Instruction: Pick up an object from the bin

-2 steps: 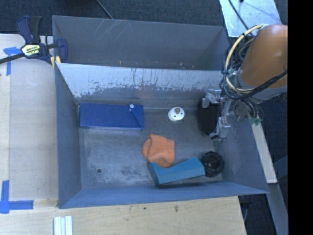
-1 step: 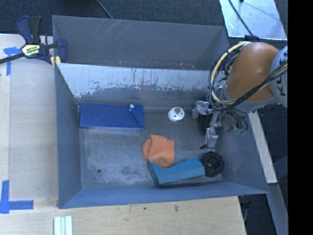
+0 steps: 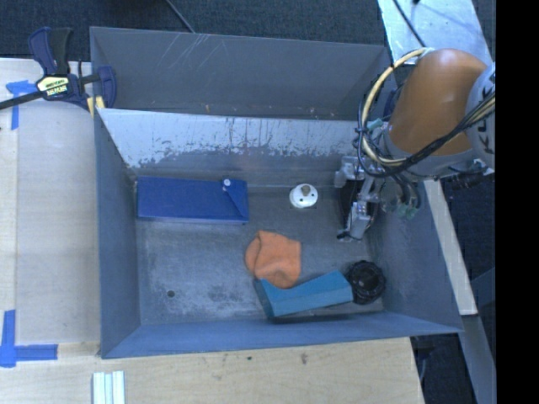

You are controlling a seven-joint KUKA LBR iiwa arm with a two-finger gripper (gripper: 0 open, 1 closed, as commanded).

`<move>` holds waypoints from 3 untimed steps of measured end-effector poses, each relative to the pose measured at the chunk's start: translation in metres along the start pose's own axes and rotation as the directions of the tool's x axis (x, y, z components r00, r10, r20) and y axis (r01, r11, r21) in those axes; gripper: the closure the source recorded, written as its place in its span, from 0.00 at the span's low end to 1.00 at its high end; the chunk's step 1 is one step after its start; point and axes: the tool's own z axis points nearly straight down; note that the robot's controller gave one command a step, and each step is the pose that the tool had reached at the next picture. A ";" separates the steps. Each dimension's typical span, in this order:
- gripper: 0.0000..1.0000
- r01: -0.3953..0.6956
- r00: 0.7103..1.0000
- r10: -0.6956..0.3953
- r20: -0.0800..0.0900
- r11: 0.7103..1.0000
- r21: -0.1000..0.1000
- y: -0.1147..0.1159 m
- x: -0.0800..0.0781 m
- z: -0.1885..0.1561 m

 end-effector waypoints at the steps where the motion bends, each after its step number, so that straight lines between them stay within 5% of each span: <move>1: 0.00 0.003 1.000 -0.003 0.007 1.000 0.001 0.040 -0.016 -0.012; 2: 0.00 -0.010 1.000 0.010 0.009 1.000 -0.001 0.050 -0.022 0.047; 3: 1.00 -0.064 0.998 0.064 0.002 0.998 0.000 0.041 -0.006 0.078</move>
Offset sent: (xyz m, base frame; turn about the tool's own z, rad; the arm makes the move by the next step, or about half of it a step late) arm 0.0280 0.0451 -0.0816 0.0309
